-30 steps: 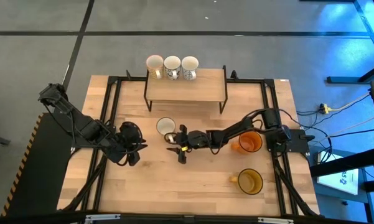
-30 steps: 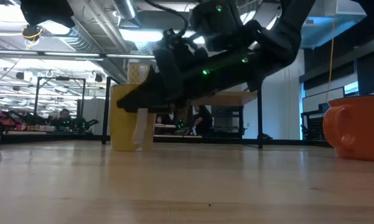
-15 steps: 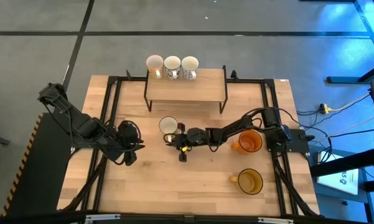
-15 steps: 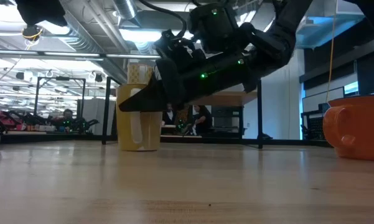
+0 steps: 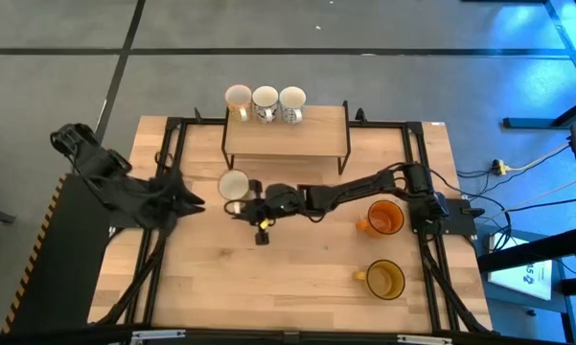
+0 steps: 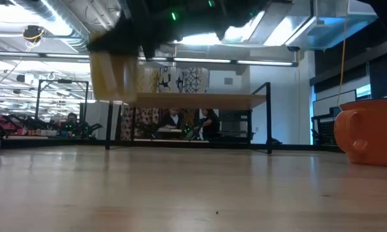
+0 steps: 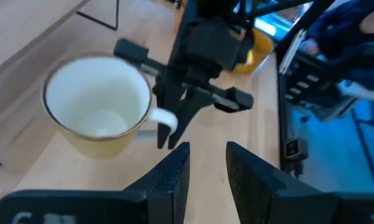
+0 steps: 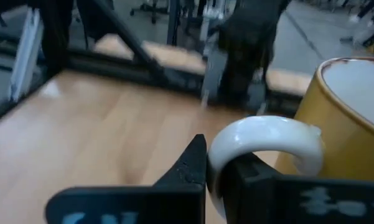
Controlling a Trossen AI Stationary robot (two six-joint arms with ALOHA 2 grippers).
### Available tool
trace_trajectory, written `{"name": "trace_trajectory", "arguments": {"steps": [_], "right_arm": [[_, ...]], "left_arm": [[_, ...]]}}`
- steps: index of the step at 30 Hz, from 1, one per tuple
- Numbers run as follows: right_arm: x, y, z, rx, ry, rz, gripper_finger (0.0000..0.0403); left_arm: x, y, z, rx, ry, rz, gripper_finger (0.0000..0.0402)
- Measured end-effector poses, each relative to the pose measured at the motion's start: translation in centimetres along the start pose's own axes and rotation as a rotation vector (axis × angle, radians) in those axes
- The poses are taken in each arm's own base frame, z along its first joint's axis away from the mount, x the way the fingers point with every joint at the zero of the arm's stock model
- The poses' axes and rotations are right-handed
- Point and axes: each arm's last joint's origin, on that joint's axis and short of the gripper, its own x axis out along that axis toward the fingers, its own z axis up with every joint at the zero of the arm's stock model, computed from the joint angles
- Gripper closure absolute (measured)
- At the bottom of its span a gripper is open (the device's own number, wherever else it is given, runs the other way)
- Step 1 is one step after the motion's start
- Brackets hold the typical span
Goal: Place coffee mugs
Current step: Put the light yellow mug on the shelf
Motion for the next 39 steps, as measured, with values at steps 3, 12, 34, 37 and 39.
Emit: {"name": "trace_trajectory", "arguments": {"steps": [3,12,34,37,39], "right_arm": [[-0.1,-1.2,1.8,0.003,-0.022,-0.021,0.0399],[-1.4,-7.4,4.1,0.038,-0.045,-0.131,0.0399],[-2.2,-13.9,2.2,0.099,-0.095,-0.109,0.04],[-2.3,-14.6,1.9,0.095,-0.09,-0.127,0.04],[-2.4,-14.9,1.9,0.091,-0.1,-0.125,0.04]], "left_arm": [[-1.0,0.8,0.0,-0.01,-0.003,-0.03,0.0303],[-2.3,1.7,0.1,0.056,-0.033,-0.063,0.0303],[-2.3,1.7,0.1,0.114,-0.033,-0.06,0.0303],[-2.3,1.7,0.1,0.112,-0.033,-0.06,0.0303],[-2.3,1.7,0.1,0.111,-0.034,-0.062,0.0303]]}}
